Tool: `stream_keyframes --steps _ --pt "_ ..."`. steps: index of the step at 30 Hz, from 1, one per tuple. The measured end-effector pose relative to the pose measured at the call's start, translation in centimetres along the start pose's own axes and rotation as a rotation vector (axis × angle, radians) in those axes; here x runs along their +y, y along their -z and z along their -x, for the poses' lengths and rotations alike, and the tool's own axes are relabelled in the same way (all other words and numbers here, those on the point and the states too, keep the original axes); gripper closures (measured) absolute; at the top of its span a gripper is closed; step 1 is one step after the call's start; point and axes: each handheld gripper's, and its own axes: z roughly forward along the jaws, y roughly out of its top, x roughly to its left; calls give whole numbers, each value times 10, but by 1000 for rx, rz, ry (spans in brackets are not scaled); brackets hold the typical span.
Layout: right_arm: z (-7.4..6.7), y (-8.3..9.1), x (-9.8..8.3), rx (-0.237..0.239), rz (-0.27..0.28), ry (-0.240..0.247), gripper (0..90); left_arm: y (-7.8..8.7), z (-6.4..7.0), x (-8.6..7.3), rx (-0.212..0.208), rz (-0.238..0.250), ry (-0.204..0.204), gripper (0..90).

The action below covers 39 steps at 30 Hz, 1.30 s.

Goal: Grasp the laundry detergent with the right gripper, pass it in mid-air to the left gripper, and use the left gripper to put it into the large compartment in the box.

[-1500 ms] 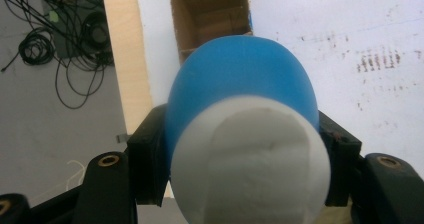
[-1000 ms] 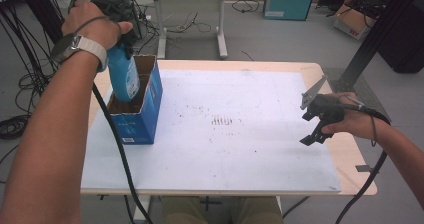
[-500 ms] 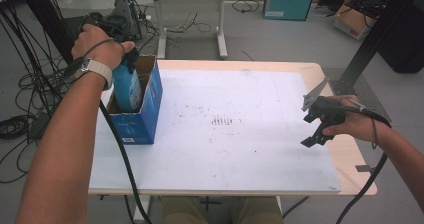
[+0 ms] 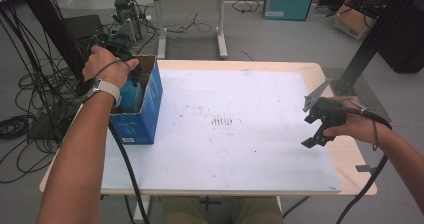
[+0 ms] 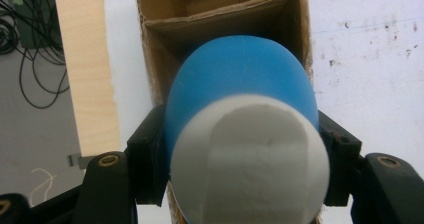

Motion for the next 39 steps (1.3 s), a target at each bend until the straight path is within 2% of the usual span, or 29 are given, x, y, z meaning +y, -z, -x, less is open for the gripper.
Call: stream_keyframes --steps 9,21,23,39 --pt "1 0 -5 -3 -3 -9 81 -28 1 -5 5 -13 3 377" --pt "2 -2 -7 4 0 -13 79 -52 1 -10 -1 -39 -14 377" --pt "2 -2 -7 0 2 -13 79 -54 0 -10 -3 -29 -12 377" --pt "1 -3 -9 -6 6 -23 78 -54 0 -8 -3 -50 -15 376"
